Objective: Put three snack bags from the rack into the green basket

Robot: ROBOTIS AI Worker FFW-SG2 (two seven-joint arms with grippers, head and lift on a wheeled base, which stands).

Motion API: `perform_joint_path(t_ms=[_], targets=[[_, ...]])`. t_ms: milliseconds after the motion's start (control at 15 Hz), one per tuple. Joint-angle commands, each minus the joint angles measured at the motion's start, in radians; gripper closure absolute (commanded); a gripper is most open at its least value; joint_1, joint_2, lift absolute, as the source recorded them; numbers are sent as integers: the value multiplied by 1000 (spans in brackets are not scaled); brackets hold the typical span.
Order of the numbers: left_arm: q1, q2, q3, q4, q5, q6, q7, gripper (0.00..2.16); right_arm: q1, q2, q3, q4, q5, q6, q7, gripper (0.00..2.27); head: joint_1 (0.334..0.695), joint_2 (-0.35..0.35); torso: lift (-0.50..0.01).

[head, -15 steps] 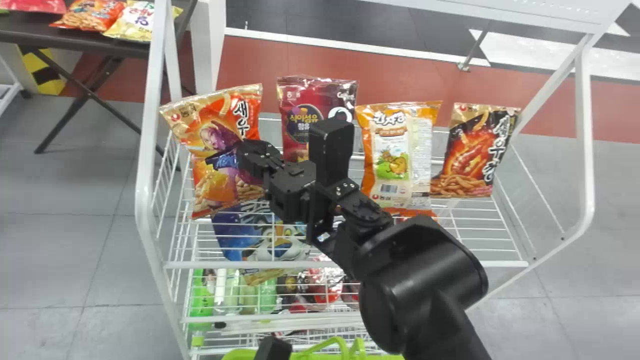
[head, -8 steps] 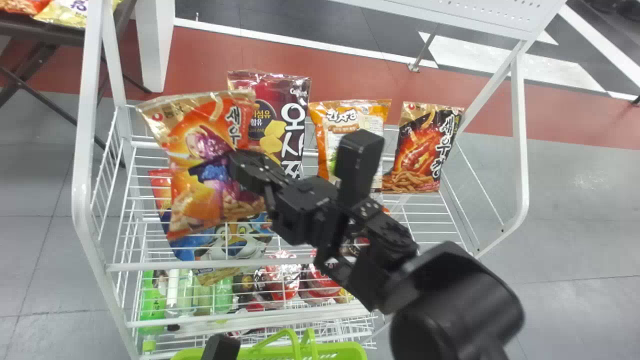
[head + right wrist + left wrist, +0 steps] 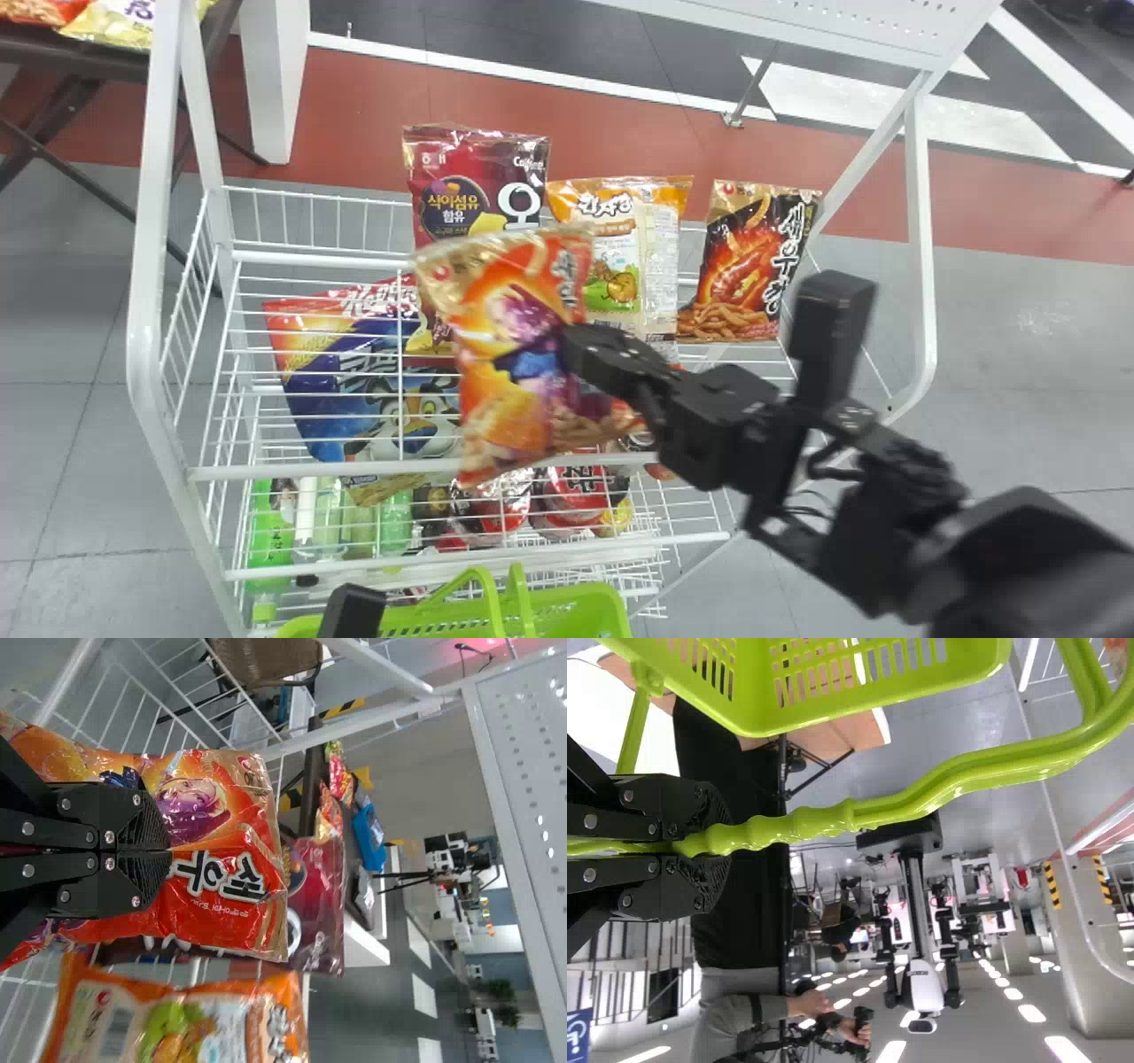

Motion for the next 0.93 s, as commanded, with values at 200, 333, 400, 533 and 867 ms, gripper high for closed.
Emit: perform_joint_path(t_ms=[200, 333, 400, 533, 867], targets=[[8, -3, 39, -23, 14, 43, 14, 1173, 20, 34, -434, -93, -118, 514, 253, 2192, 695, -350, 0], [11, -3, 54, -52, 27, 77, 8, 1173, 68, 39, -444, -81, -57, 557, 326, 2196, 695, -350, 0], [12, -3, 54, -67, 27, 98, 8, 1173, 92, 44, -432, -60, -31, 563, 360, 2192, 695, -350, 0], [25, -3, 60, -96, 27, 117, 3, 1173, 130, 48, -380, -1, -3, 557, 397, 2192, 695, -350, 0], [26, -3, 73, -130, 40, 132, -8, 1173, 201, 56, -185, 31, 109, 520, 412, 2192, 695, -350, 0]])
